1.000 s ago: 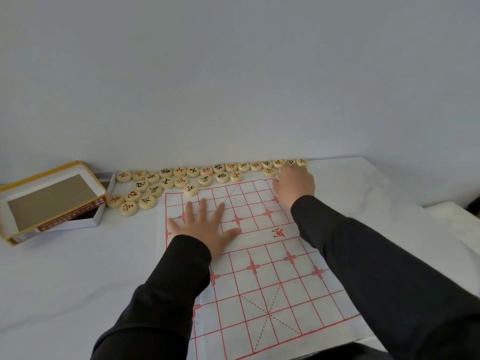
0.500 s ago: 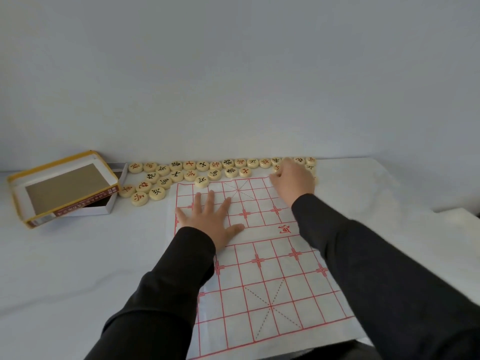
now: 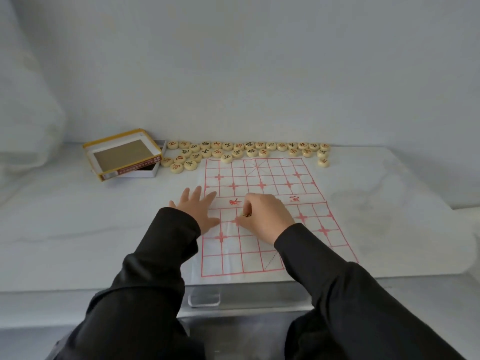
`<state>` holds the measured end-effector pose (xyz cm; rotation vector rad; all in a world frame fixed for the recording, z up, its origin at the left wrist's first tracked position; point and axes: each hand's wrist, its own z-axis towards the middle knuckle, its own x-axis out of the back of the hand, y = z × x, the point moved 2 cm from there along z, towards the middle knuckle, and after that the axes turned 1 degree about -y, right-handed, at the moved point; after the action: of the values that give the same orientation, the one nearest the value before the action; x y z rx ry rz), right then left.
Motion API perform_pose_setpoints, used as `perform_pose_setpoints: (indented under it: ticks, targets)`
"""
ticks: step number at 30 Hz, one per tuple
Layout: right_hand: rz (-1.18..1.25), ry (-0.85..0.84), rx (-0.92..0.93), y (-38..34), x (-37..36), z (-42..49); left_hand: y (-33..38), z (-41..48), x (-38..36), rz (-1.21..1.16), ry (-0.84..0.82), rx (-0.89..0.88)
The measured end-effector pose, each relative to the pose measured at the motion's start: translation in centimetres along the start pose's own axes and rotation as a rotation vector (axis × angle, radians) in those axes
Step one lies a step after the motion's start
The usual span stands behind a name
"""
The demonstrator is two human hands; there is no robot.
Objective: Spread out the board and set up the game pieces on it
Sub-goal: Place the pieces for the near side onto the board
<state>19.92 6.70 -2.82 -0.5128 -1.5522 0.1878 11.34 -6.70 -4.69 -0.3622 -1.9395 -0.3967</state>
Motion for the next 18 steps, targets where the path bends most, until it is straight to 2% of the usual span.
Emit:
perform_pose_setpoints:
  ticks: [2,5,11,15,18]
  targets:
    - [-0.065,-0.023,0.071,-0.4,-0.5,-0.7,-0.6,-1.5,-0.6,0.003,-0.008,-0.005]
    - [-0.115,0.039,0.129,-0.5,-1.2,-1.5,-1.5,-2.7,-1.5,0.029,-0.02,-0.001]
    - [-0.108,0.117,0.141,-0.4,-1.3,-1.0,-1.1,-1.2,-0.2,0.039,0.071,-0.04]
    - [-0.106,0.231,0.088,1.2,0.2,1.7,-0.1,0.1,-0.1,0.035,0.085,-0.075]
    - [-0.211,0.116,-0.015,3.2,0.8,5.0,0.5,1.1,0.1,0.034,0.086,-0.051]
